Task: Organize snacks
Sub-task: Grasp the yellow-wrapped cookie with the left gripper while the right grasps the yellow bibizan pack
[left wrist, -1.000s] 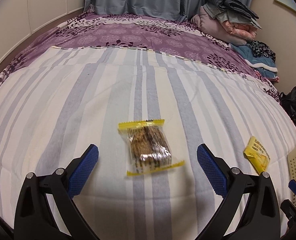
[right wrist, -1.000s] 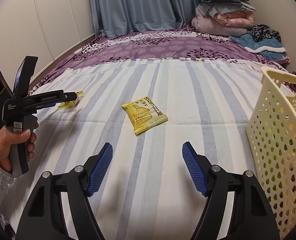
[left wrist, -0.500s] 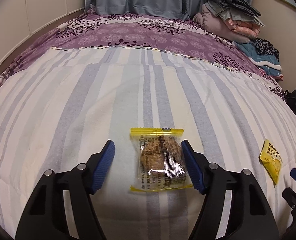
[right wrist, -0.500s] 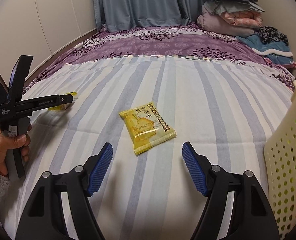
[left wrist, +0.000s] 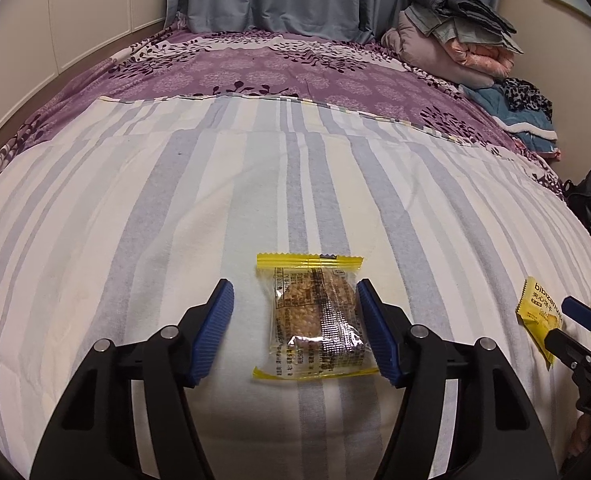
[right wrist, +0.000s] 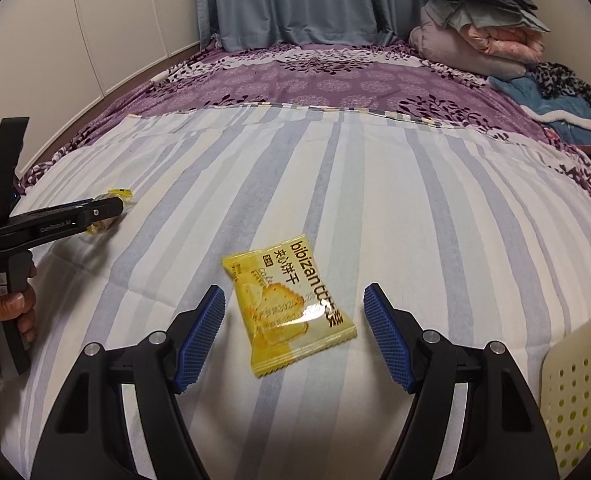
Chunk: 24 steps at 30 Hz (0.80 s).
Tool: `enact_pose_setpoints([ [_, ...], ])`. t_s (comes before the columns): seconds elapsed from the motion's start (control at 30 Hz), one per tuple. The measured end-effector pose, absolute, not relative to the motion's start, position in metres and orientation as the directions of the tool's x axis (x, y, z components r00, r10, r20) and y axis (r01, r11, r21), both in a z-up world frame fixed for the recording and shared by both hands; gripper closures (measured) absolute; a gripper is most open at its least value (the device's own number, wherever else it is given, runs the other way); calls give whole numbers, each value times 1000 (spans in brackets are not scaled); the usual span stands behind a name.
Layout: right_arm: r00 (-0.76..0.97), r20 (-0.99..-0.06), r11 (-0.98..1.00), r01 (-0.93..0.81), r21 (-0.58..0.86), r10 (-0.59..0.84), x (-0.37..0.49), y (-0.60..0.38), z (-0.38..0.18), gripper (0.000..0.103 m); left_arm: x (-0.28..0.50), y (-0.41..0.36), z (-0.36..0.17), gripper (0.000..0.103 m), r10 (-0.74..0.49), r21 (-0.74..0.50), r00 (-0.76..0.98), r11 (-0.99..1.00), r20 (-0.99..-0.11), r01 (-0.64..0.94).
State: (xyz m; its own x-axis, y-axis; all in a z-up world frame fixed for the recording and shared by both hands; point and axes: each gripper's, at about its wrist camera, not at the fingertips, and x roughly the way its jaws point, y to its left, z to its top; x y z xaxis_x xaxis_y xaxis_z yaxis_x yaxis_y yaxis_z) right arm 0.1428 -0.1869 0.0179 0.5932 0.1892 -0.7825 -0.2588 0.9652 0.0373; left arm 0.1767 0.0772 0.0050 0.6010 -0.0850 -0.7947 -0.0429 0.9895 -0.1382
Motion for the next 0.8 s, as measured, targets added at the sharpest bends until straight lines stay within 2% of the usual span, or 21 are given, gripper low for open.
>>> enact_pose_setpoints([
  [0.27, 565, -813, 957, -289, -36, 140, 153, -175, 9, 31, 177, 77, 5, 38, -85, -138, 602, 990, -794, -43],
  [0.43, 569, -811, 958, -284, -38, 137, 148, -170, 10, 41, 177, 77, 5, 38, -87, -141, 601, 989, -794, -43],
  [0.57, 576, -807, 961, -275, -39, 132, 143, -165, 11, 53, 177, 76, 5, 37, -90, -145, 603, 988, -793, -43],
  [0.8, 576, -804, 966, -260, -7, 149, 137, -159, 12, 55, 178, 72, 6, 35, -92, -143, 601, 989, -794, -37],
])
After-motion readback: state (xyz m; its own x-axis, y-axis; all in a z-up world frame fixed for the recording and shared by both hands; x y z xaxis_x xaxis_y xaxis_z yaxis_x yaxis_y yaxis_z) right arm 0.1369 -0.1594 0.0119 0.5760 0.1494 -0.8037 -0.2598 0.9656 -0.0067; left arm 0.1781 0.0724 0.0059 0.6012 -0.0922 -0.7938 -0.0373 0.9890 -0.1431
